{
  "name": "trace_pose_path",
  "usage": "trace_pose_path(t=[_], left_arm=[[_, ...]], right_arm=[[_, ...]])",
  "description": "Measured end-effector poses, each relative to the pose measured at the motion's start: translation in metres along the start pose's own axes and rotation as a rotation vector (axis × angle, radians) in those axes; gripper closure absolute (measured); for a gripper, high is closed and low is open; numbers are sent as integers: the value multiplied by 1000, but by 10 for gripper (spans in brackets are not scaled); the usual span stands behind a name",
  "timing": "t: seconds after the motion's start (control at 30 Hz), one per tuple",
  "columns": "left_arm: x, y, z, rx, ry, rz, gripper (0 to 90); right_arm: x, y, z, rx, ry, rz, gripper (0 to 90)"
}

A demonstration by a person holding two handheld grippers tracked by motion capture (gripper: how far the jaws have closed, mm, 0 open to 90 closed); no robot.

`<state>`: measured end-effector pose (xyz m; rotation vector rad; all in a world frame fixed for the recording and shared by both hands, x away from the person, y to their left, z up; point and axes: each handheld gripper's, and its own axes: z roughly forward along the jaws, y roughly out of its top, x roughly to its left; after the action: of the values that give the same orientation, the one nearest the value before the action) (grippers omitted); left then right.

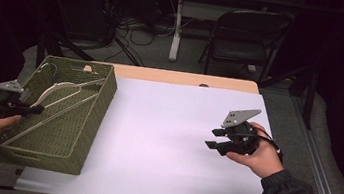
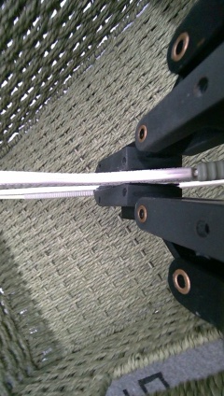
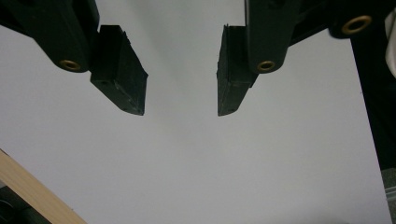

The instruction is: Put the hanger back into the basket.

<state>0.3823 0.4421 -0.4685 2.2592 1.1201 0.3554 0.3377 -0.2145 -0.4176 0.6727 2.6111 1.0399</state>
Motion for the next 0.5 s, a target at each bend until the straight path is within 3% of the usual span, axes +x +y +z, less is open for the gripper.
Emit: trace_pose_path(t=[0.07,0.17,0.23,0.3,0.47,0.5], left_arm=[[-2,1,3,34,15,3,863],[-3,2,1,4,23,4,836],[-2,3,-3,-12,32,5,810],[-3,3,-6,-36,36,-22,722],[-4,3,-15,-64,58,-26,549],[-4,2,-20,-92,58,-47,499]], right_arm=[[0,0,-2,9,1,3,524],[-1,-1,-4,24,1,2,524],[-1,-2,-4,5,-3,8,524],[-1,-2,-3,5,-1,7,523],[-1,-4,-2,2,-3,10,521],[-1,-4,-2,2,-3,13,520]])
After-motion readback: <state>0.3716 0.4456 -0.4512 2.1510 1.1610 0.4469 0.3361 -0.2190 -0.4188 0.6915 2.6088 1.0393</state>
